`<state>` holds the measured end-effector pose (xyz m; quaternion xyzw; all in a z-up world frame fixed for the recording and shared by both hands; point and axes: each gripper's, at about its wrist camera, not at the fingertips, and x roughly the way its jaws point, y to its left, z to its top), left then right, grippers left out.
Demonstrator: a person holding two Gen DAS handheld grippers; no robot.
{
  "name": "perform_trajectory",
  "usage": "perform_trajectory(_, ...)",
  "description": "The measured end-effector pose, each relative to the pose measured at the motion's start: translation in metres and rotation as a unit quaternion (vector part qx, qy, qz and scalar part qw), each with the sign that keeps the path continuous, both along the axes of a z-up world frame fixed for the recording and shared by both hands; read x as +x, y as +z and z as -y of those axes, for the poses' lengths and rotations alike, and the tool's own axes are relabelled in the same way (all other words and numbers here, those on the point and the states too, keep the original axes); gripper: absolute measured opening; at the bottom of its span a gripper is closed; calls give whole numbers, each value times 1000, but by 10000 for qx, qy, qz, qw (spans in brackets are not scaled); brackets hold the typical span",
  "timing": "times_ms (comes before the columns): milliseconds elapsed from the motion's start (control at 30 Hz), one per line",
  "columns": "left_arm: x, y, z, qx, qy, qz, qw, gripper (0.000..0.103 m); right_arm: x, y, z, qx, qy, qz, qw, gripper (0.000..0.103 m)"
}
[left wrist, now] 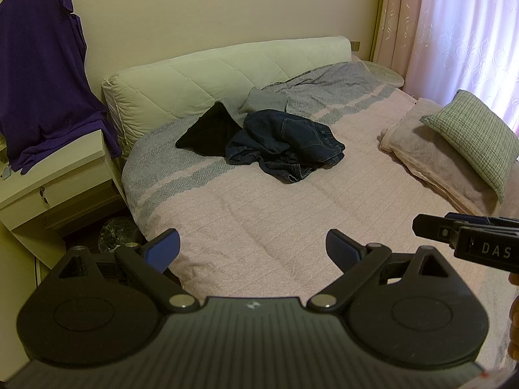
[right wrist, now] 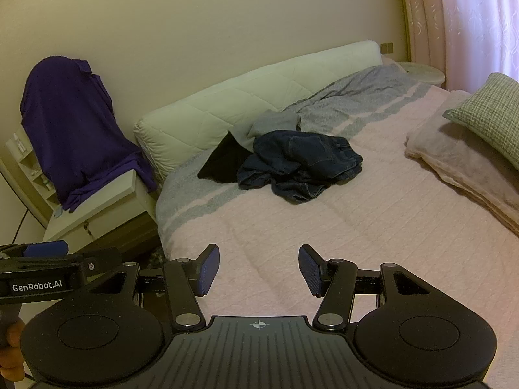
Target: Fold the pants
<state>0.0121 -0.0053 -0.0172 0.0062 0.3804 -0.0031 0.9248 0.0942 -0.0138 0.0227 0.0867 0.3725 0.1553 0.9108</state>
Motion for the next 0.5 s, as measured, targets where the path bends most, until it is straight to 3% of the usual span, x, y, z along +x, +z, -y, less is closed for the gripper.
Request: perform_trajectory(500,2,-1,0,-5,11,-17,10000,95,4,0,-2,21,17,-13,10000,52)
